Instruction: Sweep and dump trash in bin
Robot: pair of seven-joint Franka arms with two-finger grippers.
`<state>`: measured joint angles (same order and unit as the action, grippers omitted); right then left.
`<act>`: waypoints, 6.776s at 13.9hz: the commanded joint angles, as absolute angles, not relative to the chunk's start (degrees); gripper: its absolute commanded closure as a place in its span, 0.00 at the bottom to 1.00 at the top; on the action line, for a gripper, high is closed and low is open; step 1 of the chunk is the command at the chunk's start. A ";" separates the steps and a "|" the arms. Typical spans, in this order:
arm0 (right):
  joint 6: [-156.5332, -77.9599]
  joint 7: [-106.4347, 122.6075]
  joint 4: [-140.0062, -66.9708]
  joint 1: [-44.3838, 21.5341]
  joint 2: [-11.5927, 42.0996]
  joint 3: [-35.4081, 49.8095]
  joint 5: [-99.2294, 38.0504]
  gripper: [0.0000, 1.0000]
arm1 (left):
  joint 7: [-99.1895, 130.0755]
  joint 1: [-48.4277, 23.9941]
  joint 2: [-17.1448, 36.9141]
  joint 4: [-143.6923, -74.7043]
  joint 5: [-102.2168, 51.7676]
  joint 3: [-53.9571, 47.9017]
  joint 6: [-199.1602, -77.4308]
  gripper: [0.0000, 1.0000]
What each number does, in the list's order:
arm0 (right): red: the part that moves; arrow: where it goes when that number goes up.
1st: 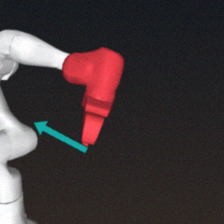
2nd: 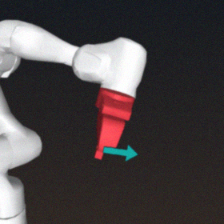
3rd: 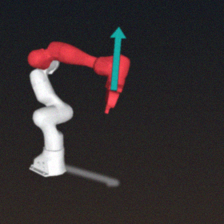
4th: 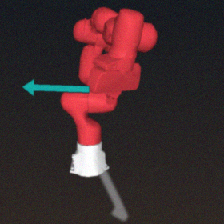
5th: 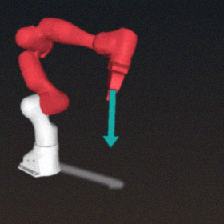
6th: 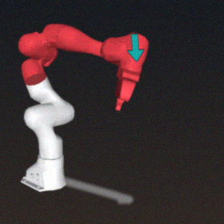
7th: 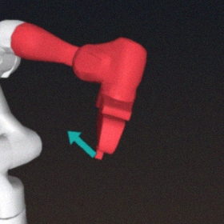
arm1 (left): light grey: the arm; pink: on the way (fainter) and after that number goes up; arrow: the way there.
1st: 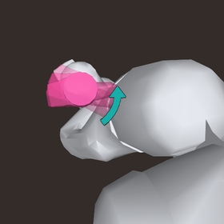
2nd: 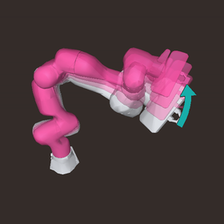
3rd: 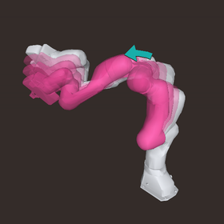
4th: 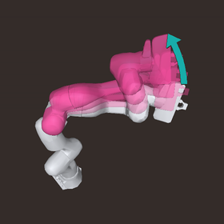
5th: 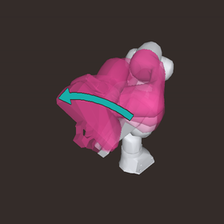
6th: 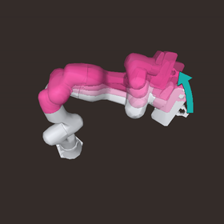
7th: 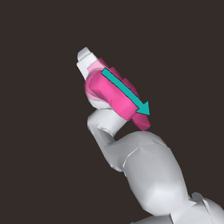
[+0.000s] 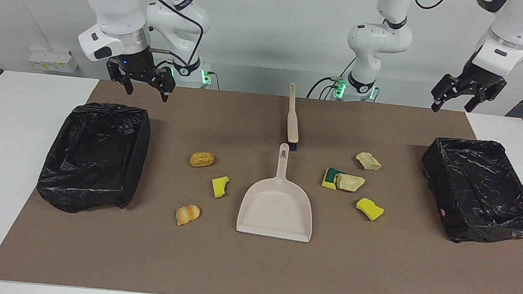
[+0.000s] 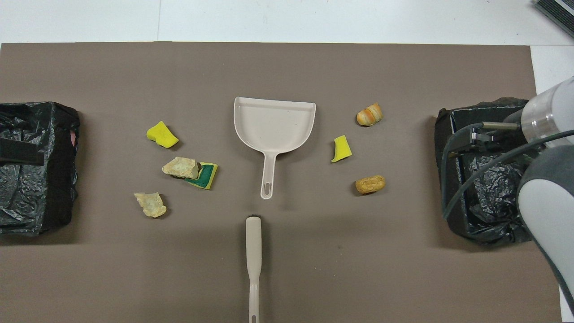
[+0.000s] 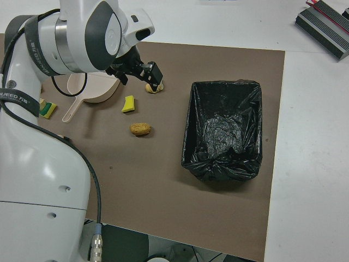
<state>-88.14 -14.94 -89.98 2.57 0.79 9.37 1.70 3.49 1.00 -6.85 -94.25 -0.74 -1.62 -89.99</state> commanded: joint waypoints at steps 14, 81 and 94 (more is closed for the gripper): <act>-91.40 -14.32 -90.35 1.59 1.14 10.28 0.87 0.00 | 3.16 0.53 -7.29 -94.22 -0.79 -1.14 -89.47 0.00; -109.51 55.28 -76.20 -21.45 36.29 10.46 17.84 1.00 | 58.08 -58.10 -11.87 -146.16 -2.64 -1.93 -128.59 0.69; -109.95 55.28 -75.50 -21.71 37.27 10.46 17.14 1.00 | 43.43 -38.62 -23.55 -137.90 -2.55 0.35 -101.35 1.00</act>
<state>-110.09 53.79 -77.30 -22.01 35.82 9.91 17.12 46.74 -45.11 -19.96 -137.10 -2.01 0.16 -104.15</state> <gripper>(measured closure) 0.687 0.740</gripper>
